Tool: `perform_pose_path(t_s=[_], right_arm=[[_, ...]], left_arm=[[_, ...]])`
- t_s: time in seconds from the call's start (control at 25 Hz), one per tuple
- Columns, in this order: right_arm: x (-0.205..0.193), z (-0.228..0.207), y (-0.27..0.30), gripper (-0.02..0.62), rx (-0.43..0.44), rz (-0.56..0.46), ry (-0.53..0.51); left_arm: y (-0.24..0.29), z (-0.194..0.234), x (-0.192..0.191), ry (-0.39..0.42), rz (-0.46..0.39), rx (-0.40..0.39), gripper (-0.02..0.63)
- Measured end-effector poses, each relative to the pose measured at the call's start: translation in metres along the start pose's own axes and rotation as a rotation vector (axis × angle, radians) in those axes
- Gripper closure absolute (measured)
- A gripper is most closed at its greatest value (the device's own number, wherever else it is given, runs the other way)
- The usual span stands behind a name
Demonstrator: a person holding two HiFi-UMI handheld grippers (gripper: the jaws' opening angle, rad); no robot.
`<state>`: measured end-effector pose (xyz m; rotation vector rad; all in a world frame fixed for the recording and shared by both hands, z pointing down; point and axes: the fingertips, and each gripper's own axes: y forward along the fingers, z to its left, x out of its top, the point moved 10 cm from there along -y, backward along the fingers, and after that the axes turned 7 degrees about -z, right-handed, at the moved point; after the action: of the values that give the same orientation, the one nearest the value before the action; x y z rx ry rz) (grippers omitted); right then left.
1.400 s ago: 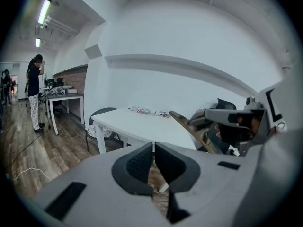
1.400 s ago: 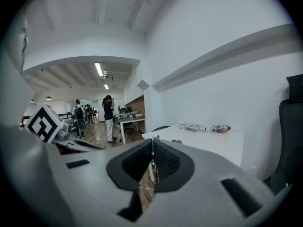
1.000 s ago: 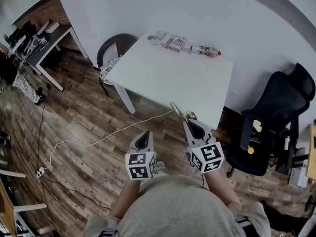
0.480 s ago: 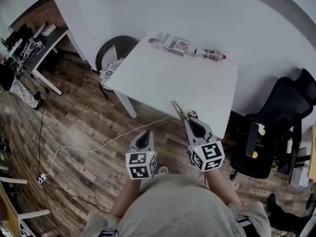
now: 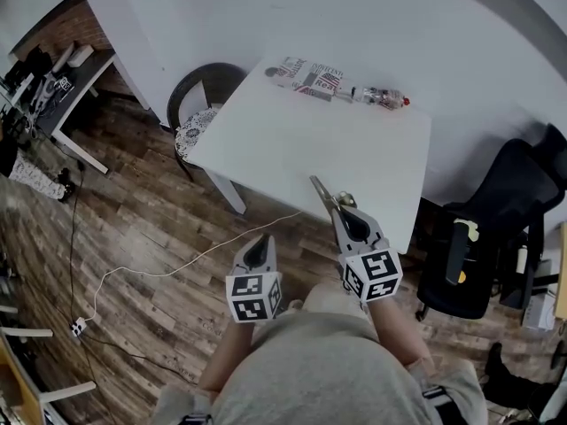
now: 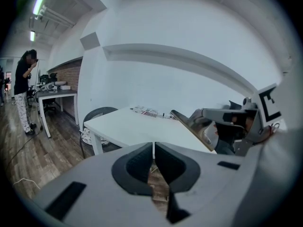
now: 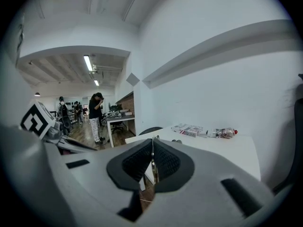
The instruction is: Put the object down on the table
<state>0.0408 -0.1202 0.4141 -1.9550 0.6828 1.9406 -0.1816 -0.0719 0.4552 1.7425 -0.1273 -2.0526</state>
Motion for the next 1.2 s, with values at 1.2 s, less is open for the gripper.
perform_pose_path(t_s=[1.2], right_arm=[[-0.063,-0.118,0.124,0.585,-0.045,0.180,0.030]], left_arm=[[0.132,-0.001,0.012,0.017,0.102,-0.022,0.591]])
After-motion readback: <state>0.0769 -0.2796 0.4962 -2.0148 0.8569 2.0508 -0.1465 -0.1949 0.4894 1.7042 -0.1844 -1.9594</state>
